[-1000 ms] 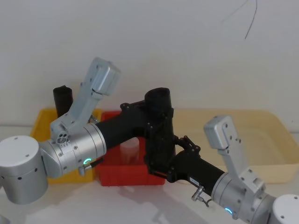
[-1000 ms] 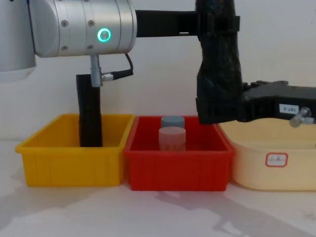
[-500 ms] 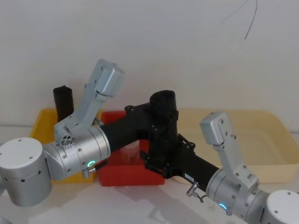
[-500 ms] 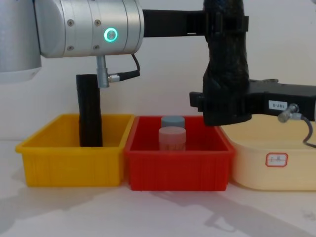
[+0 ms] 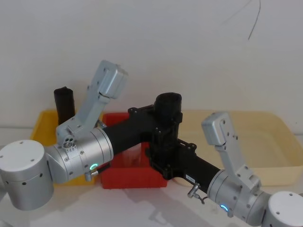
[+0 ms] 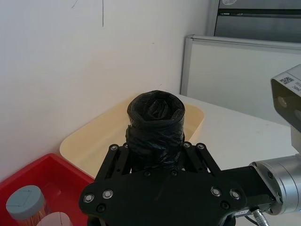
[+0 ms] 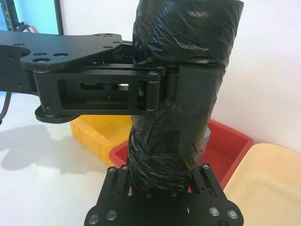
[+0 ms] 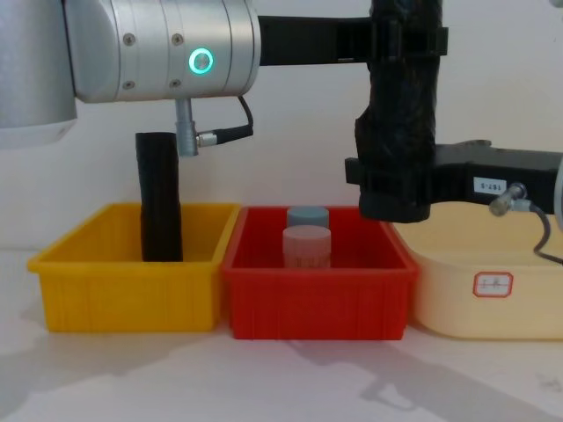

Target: Pick up the garbage bag with the one hand and transfer it to the other hand.

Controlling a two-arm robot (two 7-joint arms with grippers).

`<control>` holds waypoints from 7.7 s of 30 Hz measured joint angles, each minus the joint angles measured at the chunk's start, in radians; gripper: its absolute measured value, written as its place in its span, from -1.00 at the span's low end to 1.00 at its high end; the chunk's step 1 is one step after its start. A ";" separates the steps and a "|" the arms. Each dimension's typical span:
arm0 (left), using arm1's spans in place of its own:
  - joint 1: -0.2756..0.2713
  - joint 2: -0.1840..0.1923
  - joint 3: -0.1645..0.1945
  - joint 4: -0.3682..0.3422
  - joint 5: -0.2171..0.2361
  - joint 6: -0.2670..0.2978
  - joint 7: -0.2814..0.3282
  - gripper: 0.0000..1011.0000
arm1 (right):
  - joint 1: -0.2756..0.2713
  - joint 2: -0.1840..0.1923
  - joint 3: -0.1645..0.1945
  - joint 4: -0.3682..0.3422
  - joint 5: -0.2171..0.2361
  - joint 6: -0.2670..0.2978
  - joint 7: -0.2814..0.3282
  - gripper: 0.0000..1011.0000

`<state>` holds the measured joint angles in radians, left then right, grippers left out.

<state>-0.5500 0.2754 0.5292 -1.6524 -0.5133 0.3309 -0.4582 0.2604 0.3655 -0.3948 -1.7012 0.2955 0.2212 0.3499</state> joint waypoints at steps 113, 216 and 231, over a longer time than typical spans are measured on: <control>0.048 0.147 -0.231 0.112 -0.121 -0.018 0.148 0.98 | 0.165 0.065 0.169 0.231 0.000 0.049 -0.111 0.98; 0.051 0.154 -0.237 0.119 -0.120 -0.020 0.156 0.98 | 0.623 -0.185 -0.227 0.837 -0.032 0.173 0.266 0.98; 0.051 0.154 -0.237 0.119 -0.120 -0.020 0.156 0.98 | 0.635 -0.210 -0.229 0.889 -0.036 0.149 0.285 0.84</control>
<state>-0.4987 0.4293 0.2924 -1.5336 -0.6330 0.3113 -0.3026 0.8957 0.1555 -0.6235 -0.8122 0.2597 0.3705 0.6346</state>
